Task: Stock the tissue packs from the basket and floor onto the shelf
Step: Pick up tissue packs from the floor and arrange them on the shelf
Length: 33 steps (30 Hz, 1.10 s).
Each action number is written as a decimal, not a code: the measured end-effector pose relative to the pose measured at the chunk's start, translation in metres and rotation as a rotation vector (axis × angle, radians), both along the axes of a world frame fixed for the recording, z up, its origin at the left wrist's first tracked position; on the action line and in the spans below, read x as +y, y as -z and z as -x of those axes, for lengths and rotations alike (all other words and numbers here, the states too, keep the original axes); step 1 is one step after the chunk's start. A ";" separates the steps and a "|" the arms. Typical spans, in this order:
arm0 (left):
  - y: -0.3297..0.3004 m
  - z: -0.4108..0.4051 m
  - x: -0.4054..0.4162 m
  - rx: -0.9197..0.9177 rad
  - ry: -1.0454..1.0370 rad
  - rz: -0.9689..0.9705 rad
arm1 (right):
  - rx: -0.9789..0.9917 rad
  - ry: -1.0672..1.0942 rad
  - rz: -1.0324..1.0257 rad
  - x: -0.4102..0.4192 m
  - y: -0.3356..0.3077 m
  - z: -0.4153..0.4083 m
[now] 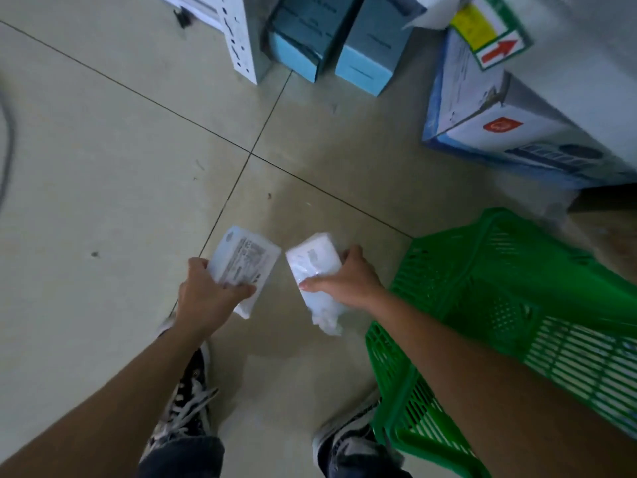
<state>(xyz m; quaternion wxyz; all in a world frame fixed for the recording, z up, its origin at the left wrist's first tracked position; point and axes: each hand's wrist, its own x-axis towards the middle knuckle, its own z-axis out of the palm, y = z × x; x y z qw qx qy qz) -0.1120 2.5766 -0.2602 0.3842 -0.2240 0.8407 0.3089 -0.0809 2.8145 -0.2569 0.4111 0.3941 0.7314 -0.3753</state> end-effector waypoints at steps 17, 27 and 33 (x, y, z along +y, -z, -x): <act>-0.186 0.062 0.011 0.110 -0.303 -0.407 | 0.202 0.412 0.276 0.012 -0.189 0.051; -0.417 0.107 0.011 0.157 -0.154 -0.508 | 0.319 0.485 0.232 0.013 -0.395 0.058; -0.547 0.100 0.018 0.121 -0.133 -0.516 | 0.320 0.569 0.262 -0.017 -0.518 0.036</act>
